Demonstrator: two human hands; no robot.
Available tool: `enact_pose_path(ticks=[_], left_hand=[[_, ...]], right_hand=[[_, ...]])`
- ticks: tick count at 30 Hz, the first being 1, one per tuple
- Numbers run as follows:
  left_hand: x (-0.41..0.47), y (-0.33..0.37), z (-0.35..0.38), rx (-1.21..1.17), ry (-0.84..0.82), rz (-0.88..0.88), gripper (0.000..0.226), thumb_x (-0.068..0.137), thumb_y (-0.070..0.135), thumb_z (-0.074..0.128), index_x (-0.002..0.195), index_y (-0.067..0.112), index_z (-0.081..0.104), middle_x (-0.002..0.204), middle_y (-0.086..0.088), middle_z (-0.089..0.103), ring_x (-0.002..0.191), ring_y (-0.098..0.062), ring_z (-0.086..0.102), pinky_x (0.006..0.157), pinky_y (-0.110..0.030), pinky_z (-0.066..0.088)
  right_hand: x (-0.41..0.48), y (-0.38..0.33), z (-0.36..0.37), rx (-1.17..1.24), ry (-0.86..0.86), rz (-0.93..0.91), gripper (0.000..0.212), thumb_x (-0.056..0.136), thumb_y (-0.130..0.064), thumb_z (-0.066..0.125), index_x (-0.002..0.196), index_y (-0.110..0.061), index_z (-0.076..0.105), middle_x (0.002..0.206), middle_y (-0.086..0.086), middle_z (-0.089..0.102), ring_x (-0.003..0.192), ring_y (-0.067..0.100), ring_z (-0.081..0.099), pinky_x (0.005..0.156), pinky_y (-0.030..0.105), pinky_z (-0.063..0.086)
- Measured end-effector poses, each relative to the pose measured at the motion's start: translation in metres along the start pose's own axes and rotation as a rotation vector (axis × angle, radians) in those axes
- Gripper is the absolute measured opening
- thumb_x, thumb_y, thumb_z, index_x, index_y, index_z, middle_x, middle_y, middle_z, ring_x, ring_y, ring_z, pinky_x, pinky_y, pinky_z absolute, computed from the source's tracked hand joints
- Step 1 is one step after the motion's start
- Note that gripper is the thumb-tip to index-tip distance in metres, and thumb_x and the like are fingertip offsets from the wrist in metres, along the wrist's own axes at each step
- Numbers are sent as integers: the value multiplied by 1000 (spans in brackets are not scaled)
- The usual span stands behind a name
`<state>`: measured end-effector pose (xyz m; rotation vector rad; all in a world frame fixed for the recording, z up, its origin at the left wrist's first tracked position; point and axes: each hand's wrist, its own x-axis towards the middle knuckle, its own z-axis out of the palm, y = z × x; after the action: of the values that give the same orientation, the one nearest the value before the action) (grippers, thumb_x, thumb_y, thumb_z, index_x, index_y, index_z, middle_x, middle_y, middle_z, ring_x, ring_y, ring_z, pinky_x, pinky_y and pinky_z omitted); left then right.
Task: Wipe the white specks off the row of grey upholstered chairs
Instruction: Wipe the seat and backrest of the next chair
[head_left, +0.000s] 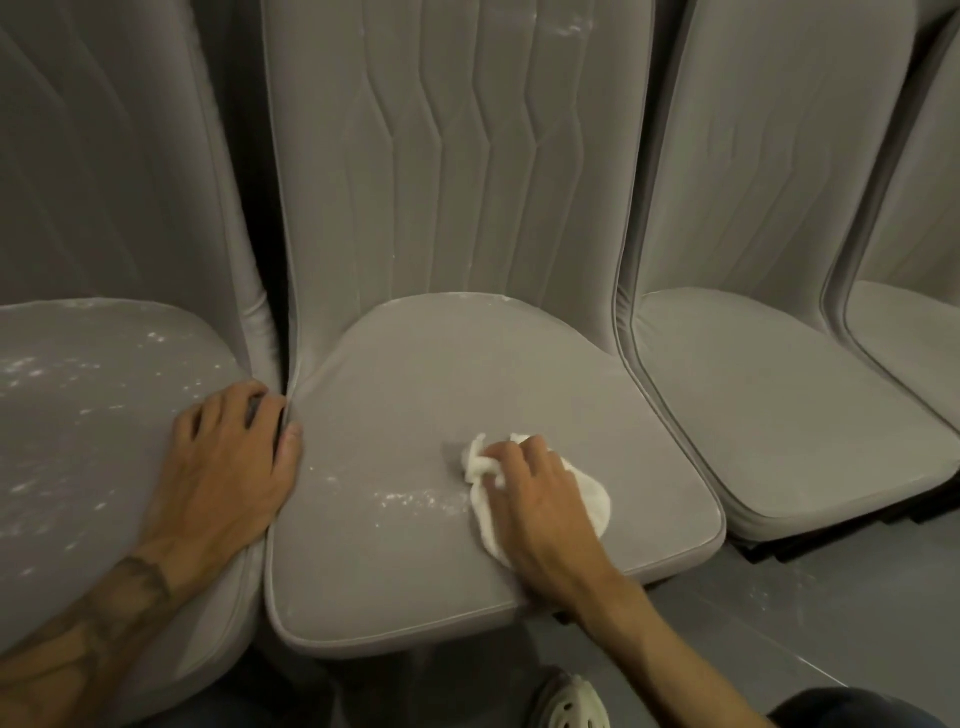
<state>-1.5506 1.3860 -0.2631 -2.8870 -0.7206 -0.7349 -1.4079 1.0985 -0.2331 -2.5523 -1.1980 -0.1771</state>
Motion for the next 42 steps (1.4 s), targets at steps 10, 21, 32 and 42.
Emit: enact_pose_path(ticks=[10,21,32,42], left_hand=[[0,3,-3,12,-20,-20,34,102,38,36,112,15,59,125,-13,52,109,-36,54,93,-52,39],[0,10,-17,-16,-101,-60,33,102,32,37,112,12,61,126,-15,56,111,-36,56,96,-51,42],[-1,6,-12,-18,-111,-75,32,101,27,36,115,14,62,126,-11,56,114,-33,55,98,-49,41],[-1,6,-19,-51,-168,-92,35,100,28,36,121,16,62,131,-9,56,121,-30,54,104,-46,41]], right_hand=[[34,-20,13,-117,-74,-80,36,99,-43,35,123,-27,56,117,-3,56,107,22,52,90,34,37],[77,-29,19,-94,-58,-54,36,100,-44,39,123,-23,56,119,2,58,104,27,56,88,36,38],[133,-44,34,-94,-101,-115,35,101,-35,45,125,-11,53,122,13,56,108,35,54,92,39,36],[153,-59,44,66,-144,-338,31,102,-32,46,123,-11,56,118,14,55,100,39,56,92,45,41]])
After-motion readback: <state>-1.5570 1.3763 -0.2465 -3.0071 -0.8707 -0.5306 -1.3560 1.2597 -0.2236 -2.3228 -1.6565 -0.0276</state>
